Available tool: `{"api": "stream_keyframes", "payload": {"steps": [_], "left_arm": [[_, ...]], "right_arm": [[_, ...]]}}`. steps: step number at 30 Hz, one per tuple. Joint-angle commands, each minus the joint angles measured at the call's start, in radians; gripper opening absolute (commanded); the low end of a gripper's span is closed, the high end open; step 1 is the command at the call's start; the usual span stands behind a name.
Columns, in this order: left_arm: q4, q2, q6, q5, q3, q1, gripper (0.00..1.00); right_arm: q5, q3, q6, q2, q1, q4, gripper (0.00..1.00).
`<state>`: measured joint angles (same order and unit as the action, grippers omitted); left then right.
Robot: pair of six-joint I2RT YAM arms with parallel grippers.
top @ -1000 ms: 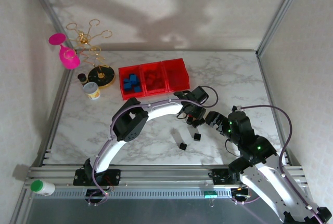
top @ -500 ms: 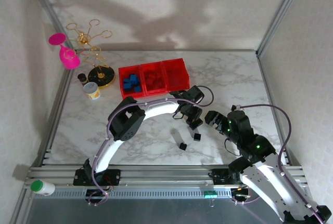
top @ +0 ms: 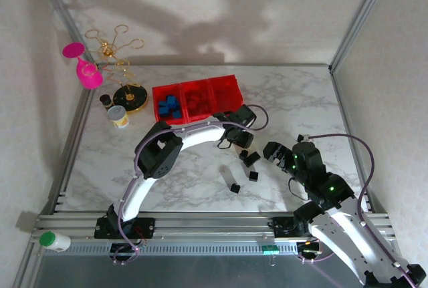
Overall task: Sort the legos into containers by color
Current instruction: Pick up the lego from the center of the table, then place the lego in the container.
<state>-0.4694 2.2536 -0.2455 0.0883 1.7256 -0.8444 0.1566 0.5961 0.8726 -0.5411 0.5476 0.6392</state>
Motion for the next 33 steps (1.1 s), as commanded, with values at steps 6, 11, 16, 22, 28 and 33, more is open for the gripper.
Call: {"api": "stream_keyframes", "payload": {"steps": [6,11,16,22,28,33], "left_arm": [[-0.017,-0.126,-0.041,0.005,-0.030,0.048,0.54],[-0.021,-0.198,-0.063,-0.068,-0.050,0.111,0.55],[-0.024,-0.236,-0.088,-0.148,-0.051,0.208,0.55],[0.000,-0.225,-0.123,-0.234,-0.028,0.301,0.55],[-0.006,-0.152,-0.133,-0.275,0.058,0.347,0.56],[-0.008,-0.097,-0.126,-0.279,0.114,0.361,0.60]], "right_arm": [[-0.090,0.005,-0.106,-0.033,-0.005,-0.131,0.99],[-0.149,0.027,-0.177,-0.120,-0.004,-0.234,0.99],[-0.205,0.045,-0.215,-0.236,-0.004,-0.347,0.99],[-0.219,0.059,-0.222,-0.320,-0.003,-0.419,0.99],[-0.212,0.063,-0.225,-0.341,-0.004,-0.420,0.99],[-0.202,0.055,-0.224,-0.324,-0.004,-0.408,0.99]]}}
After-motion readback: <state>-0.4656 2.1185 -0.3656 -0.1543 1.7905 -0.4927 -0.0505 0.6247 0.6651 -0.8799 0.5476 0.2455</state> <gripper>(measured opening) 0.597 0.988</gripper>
